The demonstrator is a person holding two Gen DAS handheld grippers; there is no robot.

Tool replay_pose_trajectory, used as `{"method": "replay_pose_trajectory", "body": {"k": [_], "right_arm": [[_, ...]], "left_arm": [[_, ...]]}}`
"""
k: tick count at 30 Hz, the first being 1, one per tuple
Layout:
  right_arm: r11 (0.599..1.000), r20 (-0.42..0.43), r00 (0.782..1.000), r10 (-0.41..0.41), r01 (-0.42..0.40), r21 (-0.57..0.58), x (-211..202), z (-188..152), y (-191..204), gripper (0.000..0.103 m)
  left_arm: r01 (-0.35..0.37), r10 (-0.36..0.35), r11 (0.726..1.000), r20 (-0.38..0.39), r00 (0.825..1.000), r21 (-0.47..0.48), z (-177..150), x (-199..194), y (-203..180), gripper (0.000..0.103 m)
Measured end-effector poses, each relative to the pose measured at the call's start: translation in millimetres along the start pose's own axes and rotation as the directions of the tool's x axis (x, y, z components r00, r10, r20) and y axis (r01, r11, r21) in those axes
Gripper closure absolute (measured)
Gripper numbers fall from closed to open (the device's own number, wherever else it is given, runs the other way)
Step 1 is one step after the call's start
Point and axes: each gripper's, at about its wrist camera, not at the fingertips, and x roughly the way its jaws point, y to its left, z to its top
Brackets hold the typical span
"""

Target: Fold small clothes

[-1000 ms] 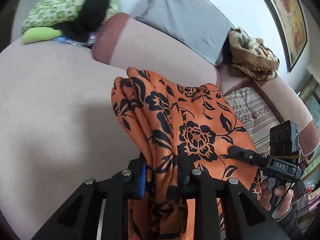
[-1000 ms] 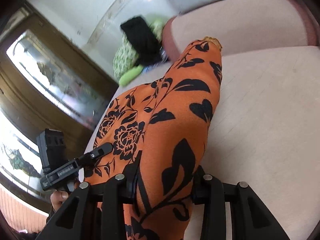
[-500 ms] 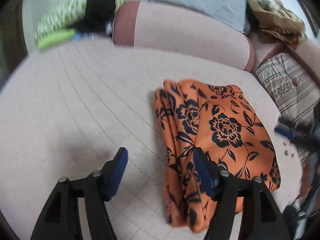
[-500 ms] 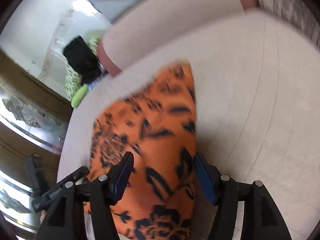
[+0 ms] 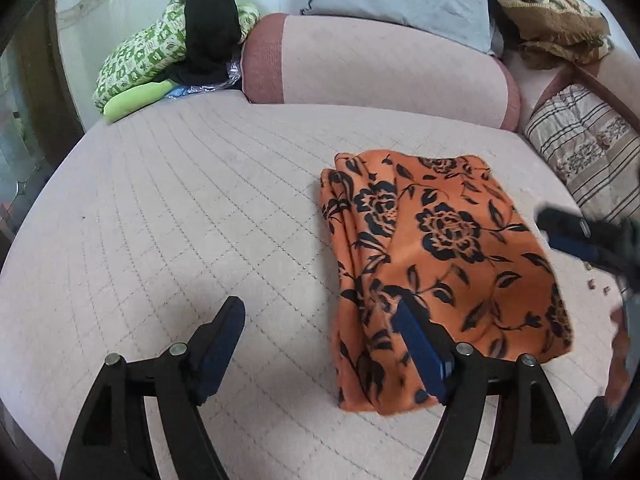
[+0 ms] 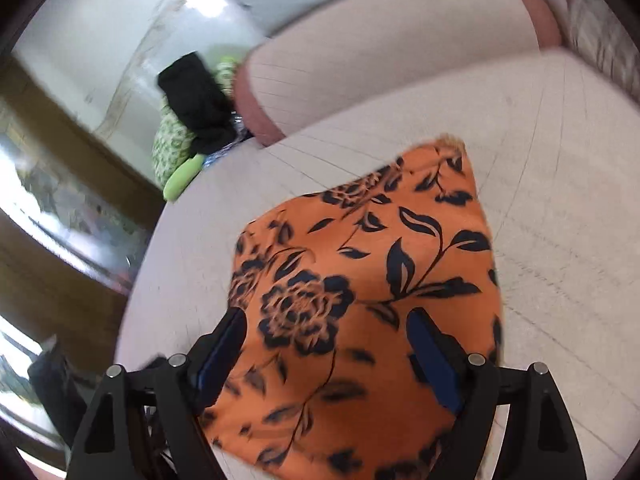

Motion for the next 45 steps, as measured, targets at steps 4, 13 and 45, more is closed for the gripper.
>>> {"method": "replay_pose_trajectory", "body": {"k": [4, 13, 45], "right_arm": [[0.996, 0.048, 0.996, -0.07, 0.072, -0.047, -39, -43, 9, 0.014], [0.953, 0.093, 0.957, -0.274, 0.283, -0.108, -97, -136, 17, 0.0], [0.866, 0.176, 0.885, -0.431, 0.46, -0.195, -131, -124, 60, 0.0]], "left_arm": [[-0.012, 0.012, 1.0, 0.037, 0.999, -0.005, -11, -30, -5, 0.019], [-0.071, 0.082, 0.993, 0.122, 0.989, -0.089, -55, -84, -10, 0.015], [-0.096, 0.108, 0.992, 0.171, 0.979, -0.077, -54, -122, -29, 0.002]]}}
